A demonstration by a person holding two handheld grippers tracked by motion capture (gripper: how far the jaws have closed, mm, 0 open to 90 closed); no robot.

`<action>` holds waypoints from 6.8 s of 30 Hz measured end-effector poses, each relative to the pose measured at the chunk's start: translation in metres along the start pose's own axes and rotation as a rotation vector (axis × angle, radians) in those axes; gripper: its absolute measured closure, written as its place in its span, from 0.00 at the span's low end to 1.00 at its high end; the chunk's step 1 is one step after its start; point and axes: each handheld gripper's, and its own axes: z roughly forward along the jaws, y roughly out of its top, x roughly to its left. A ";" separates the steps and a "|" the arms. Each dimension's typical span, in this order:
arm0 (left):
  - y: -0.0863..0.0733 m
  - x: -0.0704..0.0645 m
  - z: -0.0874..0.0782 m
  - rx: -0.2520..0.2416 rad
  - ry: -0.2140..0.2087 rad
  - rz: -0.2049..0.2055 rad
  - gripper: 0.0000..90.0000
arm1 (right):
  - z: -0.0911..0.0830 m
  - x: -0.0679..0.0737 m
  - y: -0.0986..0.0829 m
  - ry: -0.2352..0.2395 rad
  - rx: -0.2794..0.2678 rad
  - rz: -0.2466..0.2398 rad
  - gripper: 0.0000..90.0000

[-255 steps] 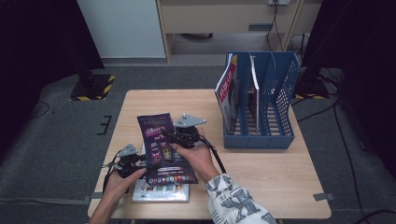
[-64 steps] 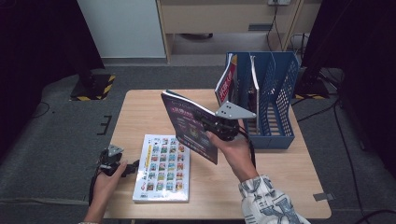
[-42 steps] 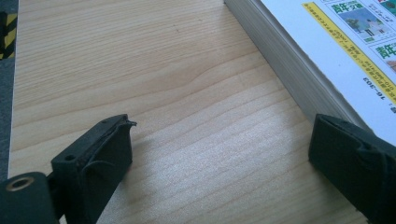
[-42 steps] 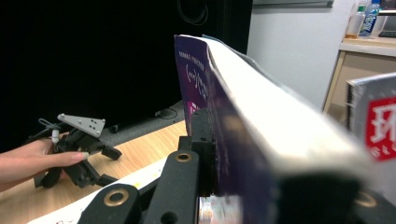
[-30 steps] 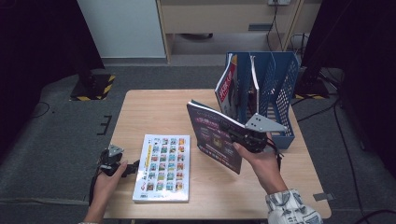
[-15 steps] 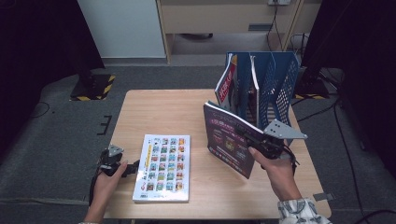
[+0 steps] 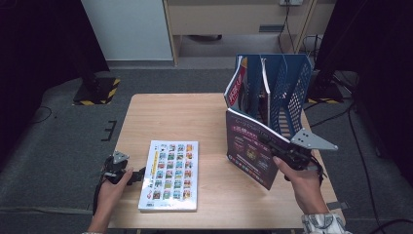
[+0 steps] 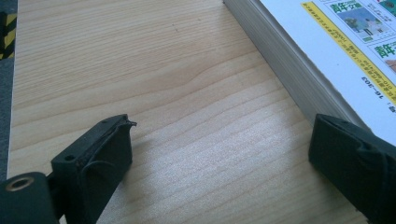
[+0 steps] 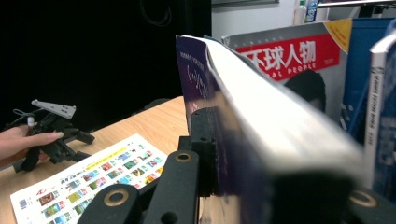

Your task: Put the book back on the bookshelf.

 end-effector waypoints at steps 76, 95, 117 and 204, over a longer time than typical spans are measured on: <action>0.000 0.000 0.000 0.002 0.000 0.000 0.05 | -0.061 -0.055 0.086 -0.246 -0.039 0.092 0.93; 0.000 0.000 0.000 0.002 -0.001 0.001 0.05 | -0.047 -0.065 0.101 -0.408 0.029 0.043 0.93; 0.001 0.000 0.001 0.002 -0.002 0.002 0.05 | -0.002 -0.090 0.106 -0.556 -0.034 0.085 0.93; 0.001 0.000 0.001 0.004 0.001 -0.001 0.04 | 0.111 -0.125 0.053 -0.622 -0.048 0.095 0.92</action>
